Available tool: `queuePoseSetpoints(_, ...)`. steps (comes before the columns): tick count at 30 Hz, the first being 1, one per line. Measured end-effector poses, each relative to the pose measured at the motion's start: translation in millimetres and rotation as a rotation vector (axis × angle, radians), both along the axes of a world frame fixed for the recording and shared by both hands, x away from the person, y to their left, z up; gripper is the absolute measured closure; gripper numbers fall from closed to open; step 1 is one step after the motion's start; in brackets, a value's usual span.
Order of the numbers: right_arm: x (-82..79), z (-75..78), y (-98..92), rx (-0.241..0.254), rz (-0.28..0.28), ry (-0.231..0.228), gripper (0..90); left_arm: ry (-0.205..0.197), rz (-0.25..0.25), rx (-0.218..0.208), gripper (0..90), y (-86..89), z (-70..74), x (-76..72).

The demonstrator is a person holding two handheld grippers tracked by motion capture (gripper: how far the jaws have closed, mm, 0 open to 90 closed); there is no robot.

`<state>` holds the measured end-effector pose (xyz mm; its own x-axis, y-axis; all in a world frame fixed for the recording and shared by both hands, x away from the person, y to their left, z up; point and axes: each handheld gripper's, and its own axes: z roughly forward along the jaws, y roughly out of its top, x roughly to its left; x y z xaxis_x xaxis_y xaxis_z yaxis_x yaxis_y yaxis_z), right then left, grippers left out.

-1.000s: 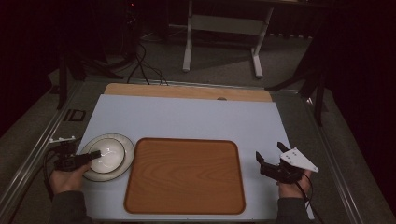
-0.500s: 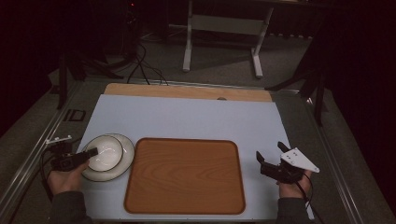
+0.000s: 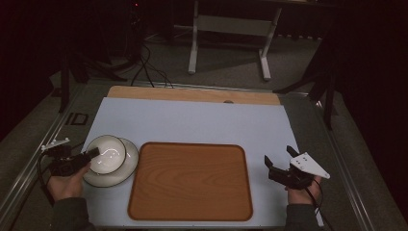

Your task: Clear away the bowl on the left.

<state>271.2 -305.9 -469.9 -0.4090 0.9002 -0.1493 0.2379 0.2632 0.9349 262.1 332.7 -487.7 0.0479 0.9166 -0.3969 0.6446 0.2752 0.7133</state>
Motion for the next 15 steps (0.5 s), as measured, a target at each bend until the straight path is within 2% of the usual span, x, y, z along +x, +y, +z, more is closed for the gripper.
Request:
queuePoseSetpoints(8, -0.2, 0.2, 0.0, 0.000, 0.001, -0.002, 13.6, -0.045, 0.007, 0.007, 80.9, -4.6, 8.4, -2.8)
queuePoseSetpoints(15, -0.4, 0.3, 0.0, 0.000, 0.001, -0.002, 13.6, -0.074, -0.003, -0.005, 80.9, -9.4, 14.4, -2.7)
